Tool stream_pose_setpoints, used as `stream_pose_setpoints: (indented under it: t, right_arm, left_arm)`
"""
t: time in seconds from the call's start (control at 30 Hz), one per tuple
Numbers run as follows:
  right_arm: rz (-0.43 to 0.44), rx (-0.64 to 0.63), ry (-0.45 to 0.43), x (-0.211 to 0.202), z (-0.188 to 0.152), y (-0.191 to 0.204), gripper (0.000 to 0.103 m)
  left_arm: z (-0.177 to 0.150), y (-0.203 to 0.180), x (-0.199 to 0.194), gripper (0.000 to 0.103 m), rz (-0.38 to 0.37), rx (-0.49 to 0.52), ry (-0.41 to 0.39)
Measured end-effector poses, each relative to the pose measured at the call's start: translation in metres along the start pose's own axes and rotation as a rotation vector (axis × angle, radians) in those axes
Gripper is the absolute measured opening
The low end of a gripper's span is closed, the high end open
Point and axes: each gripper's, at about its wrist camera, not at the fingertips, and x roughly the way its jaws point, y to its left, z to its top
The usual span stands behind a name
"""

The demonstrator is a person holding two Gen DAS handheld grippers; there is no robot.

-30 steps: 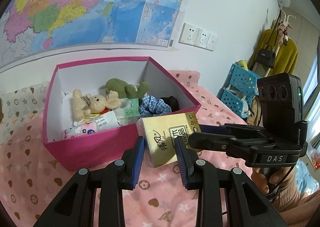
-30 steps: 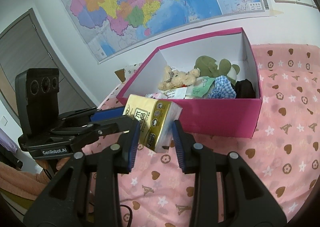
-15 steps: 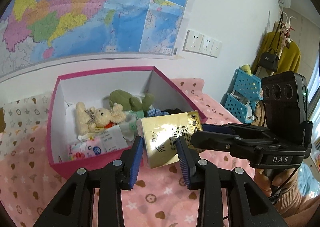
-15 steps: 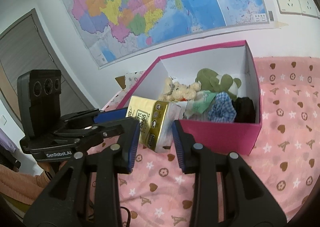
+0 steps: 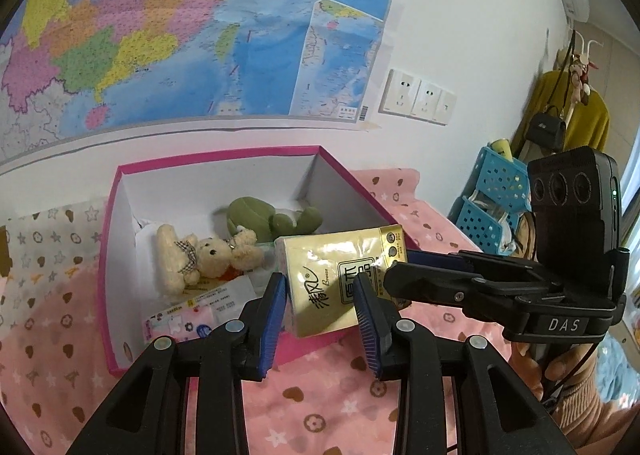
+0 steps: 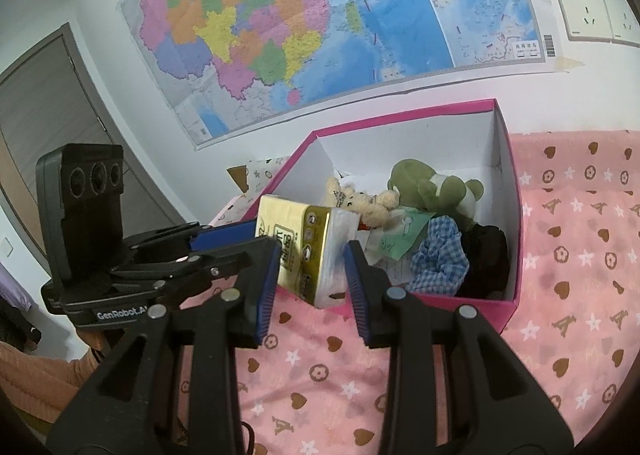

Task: Organize soft objects
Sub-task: 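Lift the yellow tissue pack and carry it to the pink box, then lower the yellow tissue pack into the box and open the right gripper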

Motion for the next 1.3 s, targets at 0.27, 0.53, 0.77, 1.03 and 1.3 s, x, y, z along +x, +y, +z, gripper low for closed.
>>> stream_pose_setpoints:
  t: [0.27, 0.53, 0.77, 1.03, 1.3]
  right_arm:
    - [-0.007, 0.007, 0.006, 0.008, 0.007, -0.009, 0.037]
    - [-0.012, 0.02, 0.02, 0.019, 0.012, -0.017, 0.037]
    - [-0.019, 0.032, 0.03, 0.027, 0.014, -0.022, 0.037]
    - [-0.029, 0.037, 0.047, 0.034, 0.016, -0.025, 0.037]
    - [-0.037, 0.041, 0.06, 0.04, 0.017, -0.028, 0.037]
  left_arm:
    - [0.006, 0.005, 0.011, 0.034, 0.01, -0.002, 0.015]
    - [0.009, 0.008, 0.021, 0.034, 0.021, -0.003, 0.03]
    - [0.009, 0.014, 0.028, 0.034, 0.022, -0.021, 0.042]
    - [0.009, 0.02, 0.035, 0.034, 0.026, -0.033, 0.062]
    - [0.007, 0.025, 0.043, 0.034, 0.03, -0.049, 0.085]
